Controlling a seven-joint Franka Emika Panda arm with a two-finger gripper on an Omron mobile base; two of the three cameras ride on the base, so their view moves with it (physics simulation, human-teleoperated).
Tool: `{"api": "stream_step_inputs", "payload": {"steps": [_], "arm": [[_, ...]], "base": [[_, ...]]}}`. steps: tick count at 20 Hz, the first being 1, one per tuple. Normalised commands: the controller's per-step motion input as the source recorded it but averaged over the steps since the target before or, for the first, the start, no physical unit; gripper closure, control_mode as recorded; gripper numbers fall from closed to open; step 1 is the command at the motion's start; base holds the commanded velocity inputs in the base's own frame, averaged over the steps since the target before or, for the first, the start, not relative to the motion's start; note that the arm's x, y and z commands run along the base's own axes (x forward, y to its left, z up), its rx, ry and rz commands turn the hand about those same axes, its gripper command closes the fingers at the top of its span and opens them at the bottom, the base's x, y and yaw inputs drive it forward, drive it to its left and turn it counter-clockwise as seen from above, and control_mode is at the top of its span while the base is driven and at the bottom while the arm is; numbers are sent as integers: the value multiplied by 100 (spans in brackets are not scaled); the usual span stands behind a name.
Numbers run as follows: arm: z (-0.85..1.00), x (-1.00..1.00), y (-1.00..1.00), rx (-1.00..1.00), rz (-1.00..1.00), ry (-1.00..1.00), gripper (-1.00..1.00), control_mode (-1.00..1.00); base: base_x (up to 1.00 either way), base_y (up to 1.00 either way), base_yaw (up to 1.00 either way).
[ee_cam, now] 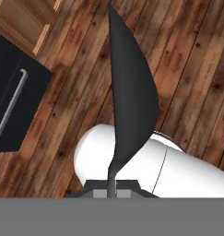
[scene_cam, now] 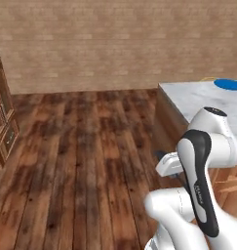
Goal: Take the fork and place it on the left side of the plate. Then take the spoon and place it on the right side of the plate. Make sure they're directly next to the plate.
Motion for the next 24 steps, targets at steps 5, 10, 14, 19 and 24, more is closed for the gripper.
{"api": "stream_step_inputs", "payload": {"steps": [5,10,14,19,24], "arm": [[0,0,0,0,0,0,100,100],[0,0,0,0,0,0,100,100],[0,0,0,0,0,0,100,100],[0,0,0,0,0,0,100,100],[0,0,0,0,0,0,100,100]], "base": [[71,57,-53],[86,65,-48],[90,68,-47],[85,72,-46],[67,87,-40]]}}
